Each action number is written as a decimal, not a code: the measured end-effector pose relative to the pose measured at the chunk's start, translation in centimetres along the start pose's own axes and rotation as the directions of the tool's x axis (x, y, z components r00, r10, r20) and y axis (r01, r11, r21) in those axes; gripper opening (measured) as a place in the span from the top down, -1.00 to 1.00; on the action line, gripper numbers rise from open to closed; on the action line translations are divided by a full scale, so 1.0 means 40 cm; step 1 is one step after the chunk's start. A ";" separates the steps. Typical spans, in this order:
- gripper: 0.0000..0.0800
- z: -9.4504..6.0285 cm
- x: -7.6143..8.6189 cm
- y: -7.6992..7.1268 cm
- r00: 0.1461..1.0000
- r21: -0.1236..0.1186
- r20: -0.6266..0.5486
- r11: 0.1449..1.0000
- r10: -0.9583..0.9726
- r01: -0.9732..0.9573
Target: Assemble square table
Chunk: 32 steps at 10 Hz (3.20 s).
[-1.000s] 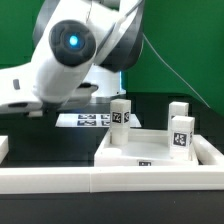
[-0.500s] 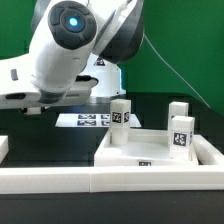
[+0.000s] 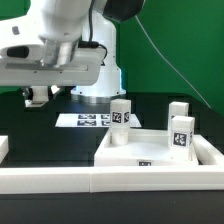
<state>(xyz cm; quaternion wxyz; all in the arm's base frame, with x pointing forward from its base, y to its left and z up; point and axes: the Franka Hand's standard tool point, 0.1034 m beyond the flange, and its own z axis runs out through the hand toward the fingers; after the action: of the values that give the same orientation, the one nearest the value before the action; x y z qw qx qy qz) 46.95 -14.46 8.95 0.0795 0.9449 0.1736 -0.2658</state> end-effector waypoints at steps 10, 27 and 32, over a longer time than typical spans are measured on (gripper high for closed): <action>0.27 -0.087 0.060 0.042 0.863 -0.015 -0.501 0.997 0.056 -0.073; 0.27 -0.285 0.222 -0.069 0.788 0.013 -0.614 0.999 0.043 -0.044; 0.27 -0.309 0.243 -0.070 0.726 -0.001 -0.685 0.997 0.055 -0.076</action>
Offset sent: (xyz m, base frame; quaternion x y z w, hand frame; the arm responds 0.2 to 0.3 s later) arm 0.0000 0.0000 0.0000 0.0000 0.1296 0.0000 0.9916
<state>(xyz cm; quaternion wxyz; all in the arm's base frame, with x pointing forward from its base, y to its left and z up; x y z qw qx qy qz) 59.54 -6.08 14.09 0.0330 0.9807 0.1610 0.1064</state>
